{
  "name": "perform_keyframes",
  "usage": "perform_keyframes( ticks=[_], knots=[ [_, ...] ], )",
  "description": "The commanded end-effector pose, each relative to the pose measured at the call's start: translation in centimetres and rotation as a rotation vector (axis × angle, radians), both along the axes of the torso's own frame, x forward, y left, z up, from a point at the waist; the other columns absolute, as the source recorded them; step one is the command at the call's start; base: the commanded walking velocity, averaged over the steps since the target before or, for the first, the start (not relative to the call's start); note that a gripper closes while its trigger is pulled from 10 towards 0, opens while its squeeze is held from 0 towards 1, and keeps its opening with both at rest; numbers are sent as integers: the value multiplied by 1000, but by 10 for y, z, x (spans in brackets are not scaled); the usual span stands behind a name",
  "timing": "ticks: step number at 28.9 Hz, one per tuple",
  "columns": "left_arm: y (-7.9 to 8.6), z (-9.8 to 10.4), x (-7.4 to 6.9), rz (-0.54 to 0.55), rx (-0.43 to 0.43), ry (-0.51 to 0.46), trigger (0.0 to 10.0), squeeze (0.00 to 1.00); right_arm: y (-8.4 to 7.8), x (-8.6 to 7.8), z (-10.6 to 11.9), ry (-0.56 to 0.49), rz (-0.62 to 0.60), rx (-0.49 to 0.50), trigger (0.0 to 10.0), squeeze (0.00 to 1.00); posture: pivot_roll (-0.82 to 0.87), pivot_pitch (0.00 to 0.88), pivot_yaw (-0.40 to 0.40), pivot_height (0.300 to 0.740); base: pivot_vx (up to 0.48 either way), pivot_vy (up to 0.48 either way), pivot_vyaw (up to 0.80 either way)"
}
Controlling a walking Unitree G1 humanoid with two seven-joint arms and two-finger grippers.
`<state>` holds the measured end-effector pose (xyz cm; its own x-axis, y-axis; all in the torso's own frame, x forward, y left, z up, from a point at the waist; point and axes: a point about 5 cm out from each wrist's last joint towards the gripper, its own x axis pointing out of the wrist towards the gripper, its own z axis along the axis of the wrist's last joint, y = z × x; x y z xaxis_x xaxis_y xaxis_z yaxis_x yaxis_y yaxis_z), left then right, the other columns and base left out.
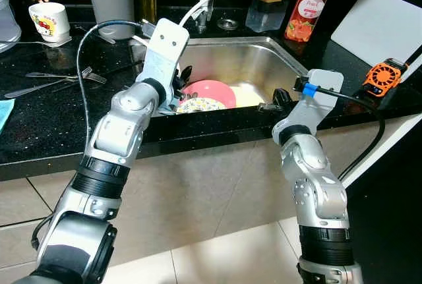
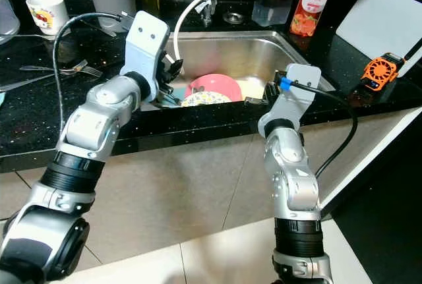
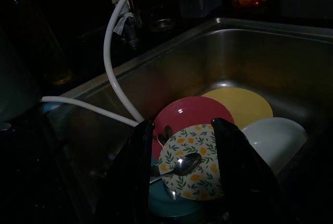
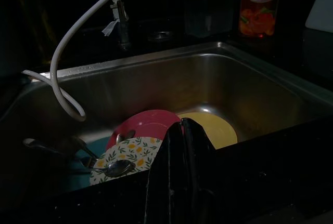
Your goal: Kitchen organization
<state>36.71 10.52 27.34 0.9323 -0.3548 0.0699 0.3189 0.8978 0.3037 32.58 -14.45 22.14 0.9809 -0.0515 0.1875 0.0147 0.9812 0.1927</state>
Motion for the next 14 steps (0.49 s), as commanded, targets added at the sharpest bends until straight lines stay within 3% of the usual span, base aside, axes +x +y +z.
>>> perform_keyframes(
  ticks=[1, 14],
  knots=[
    [-2, 1, 1, 3, 10, -1, 10000, 0, -1, 1, -1, 1, -1, 2, 10000, 0, 177, 0, -69, 740, 0, 0, 0],
    [-1, 1, 3, 14, 10, 6, 10000, 0, -1, 2, 2, -4, 0, -1, 10000, 0, 171, 0, -70, 740, 0, 0, 0]
  ],
)
